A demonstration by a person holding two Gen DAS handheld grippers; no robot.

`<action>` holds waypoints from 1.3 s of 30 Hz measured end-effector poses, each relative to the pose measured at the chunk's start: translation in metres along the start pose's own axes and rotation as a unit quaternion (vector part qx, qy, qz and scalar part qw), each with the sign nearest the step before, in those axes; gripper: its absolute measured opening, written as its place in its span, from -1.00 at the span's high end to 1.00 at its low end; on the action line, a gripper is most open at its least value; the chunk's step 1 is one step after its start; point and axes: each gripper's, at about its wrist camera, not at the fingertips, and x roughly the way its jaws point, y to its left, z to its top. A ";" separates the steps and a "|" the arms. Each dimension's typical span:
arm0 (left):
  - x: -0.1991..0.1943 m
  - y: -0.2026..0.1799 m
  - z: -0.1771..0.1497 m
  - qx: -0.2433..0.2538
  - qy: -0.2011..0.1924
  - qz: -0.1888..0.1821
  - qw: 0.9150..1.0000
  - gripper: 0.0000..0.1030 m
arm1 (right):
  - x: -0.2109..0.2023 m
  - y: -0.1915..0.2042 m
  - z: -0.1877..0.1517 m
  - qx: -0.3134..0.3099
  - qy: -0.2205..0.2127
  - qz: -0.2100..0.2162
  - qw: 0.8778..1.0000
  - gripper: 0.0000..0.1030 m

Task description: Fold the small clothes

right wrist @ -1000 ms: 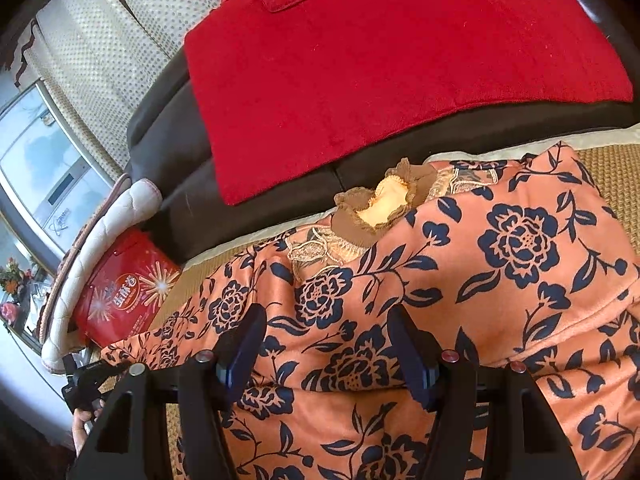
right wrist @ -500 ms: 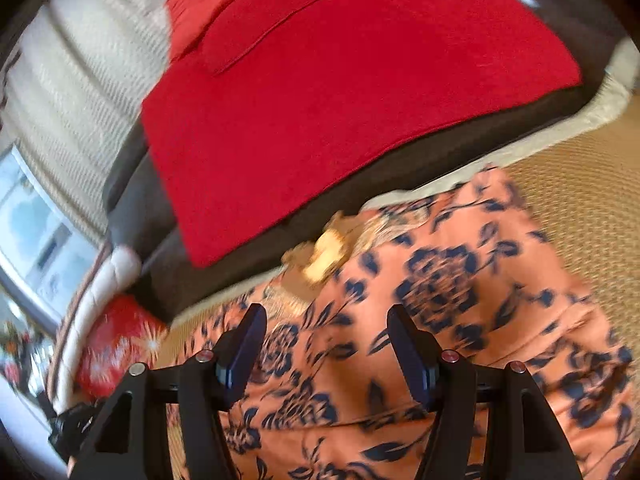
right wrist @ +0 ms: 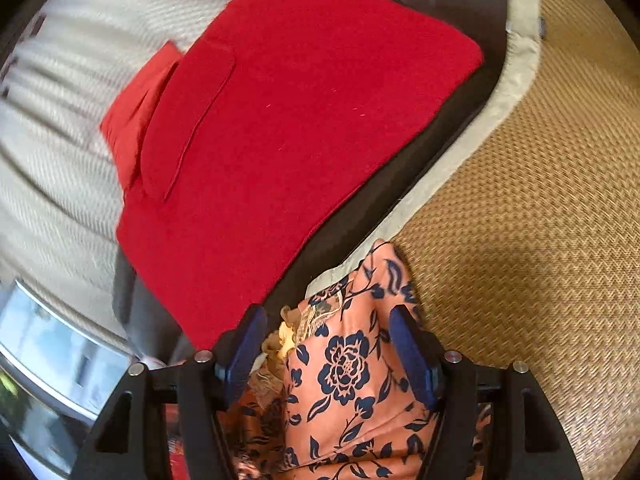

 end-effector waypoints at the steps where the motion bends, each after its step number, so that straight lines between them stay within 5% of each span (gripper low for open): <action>1: 0.003 -0.006 -0.006 0.019 -0.008 0.012 1.000 -0.18 | -0.001 -0.005 0.004 0.009 0.001 0.003 1.000 -0.53; 4: -0.008 0.017 -0.011 0.016 -0.047 0.028 0.998 -0.22 | 0.003 -0.006 0.007 0.010 0.019 0.006 1.000 -0.59; 9: -0.031 0.089 -0.014 -0.081 -0.091 0.080 0.989 -0.43 | 0.027 0.030 -0.017 -0.090 0.082 -0.006 0.993 -0.59; 11: -0.023 0.123 -0.022 -0.116 -0.075 0.136 0.981 -0.43 | 0.037 0.051 -0.034 -0.144 0.106 -0.009 0.984 -0.59; 16: 0.017 0.173 -0.051 -0.157 0.006 0.194 0.968 -0.43 | 0.051 0.111 -0.094 -0.305 0.144 0.009 0.941 -0.59; 19: 0.037 0.188 -0.059 -0.170 0.046 0.207 0.962 -0.43 | 0.053 0.128 -0.110 -0.268 0.180 0.106 0.940 -0.59; 26: 0.050 0.187 -0.064 -0.157 0.068 0.206 0.964 -0.43 | 0.135 0.107 -0.155 -0.074 0.289 0.121 0.947 -0.53; 30: 0.049 0.189 -0.067 -0.157 0.071 0.194 0.966 -0.44 | 0.136 0.093 -0.148 -0.019 0.231 0.097 0.968 -0.42; 33: 0.045 0.190 -0.071 -0.157 0.073 0.189 0.967 -0.44 | 0.077 0.083 -0.114 -0.021 0.049 0.053 0.997 -0.44; 35: 0.044 0.195 -0.071 -0.164 0.076 0.186 0.966 -0.44 | 0.033 0.067 -0.093 -0.017 -0.058 0.018 0.998 -0.47; 39: 0.033 0.194 -0.068 -0.173 0.065 0.193 0.964 -0.43 | 0.001 0.040 -0.076 0.009 -0.073 0.003 0.997 -0.47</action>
